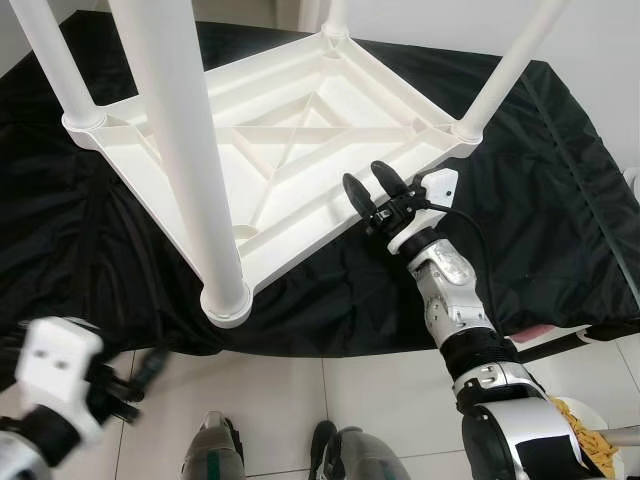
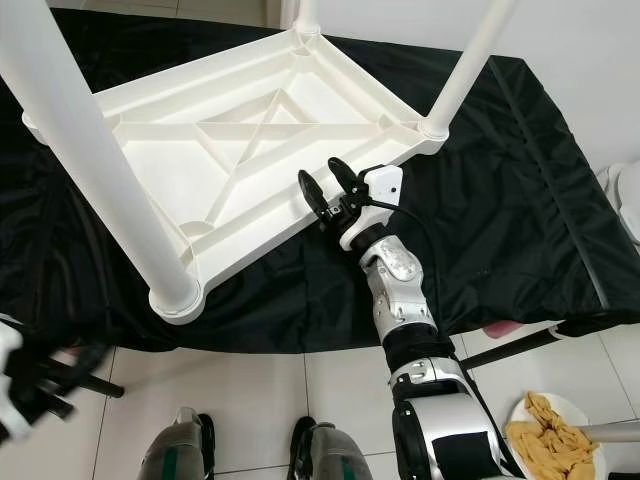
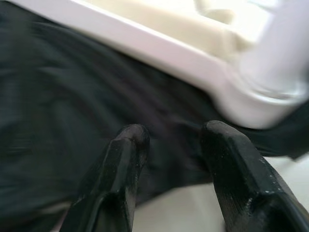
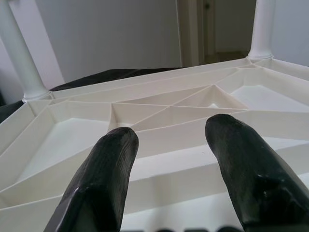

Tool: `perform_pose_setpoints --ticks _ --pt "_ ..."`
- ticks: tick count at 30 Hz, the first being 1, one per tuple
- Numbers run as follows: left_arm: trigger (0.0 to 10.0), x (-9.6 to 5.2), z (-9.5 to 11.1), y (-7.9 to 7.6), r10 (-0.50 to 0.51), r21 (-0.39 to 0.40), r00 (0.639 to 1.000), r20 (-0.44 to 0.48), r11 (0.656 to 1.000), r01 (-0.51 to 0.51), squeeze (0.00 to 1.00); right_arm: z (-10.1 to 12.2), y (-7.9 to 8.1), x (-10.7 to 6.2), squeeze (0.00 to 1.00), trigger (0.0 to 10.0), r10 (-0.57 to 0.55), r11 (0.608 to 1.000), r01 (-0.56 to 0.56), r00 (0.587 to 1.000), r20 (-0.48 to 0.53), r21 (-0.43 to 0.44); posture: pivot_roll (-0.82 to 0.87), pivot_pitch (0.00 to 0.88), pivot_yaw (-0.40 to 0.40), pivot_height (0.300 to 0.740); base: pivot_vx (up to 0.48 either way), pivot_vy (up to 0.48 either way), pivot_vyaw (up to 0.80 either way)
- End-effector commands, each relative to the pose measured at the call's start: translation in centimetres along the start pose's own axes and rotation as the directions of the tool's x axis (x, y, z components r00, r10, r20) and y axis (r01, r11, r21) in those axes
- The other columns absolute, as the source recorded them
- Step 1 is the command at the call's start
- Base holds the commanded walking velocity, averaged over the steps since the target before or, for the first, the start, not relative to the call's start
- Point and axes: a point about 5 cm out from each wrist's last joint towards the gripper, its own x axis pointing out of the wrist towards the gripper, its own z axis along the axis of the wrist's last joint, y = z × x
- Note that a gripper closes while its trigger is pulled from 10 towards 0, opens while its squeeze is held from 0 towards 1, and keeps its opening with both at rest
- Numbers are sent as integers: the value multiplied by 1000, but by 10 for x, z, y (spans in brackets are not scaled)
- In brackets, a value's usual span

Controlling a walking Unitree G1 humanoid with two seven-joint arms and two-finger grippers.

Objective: Building children table

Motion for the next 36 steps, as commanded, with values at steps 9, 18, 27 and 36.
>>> perform_pose_setpoints --ticks 9,18,27,36 --pt "10000 24 9 20 212 -45 971 110 977 -208 0 -10 9 -17 0 10000 62 998 -62 998 -23 4 294 134 -124 740 0 0 0" --pt "10000 65 34 -8 200 -198 952 231 968 -155 0 -8 6 -51 0 10000 89 996 -91 994 -60 -17 244 119 -108 740 0 0 0" --pt "10000 88 60 -17 130 -174 941 312 982 -78 0 -1 -5 -62 0 10000 -162 982 157 986 -44 -104 209 119 -99 740 0 0 0" --pt "10000 110 79 -34 125 -204 937 326 977 -59 0 -12 -19 -73 0 10000 -517 846 480 846 -134 -232 184 125 -87 740 0 0 0"
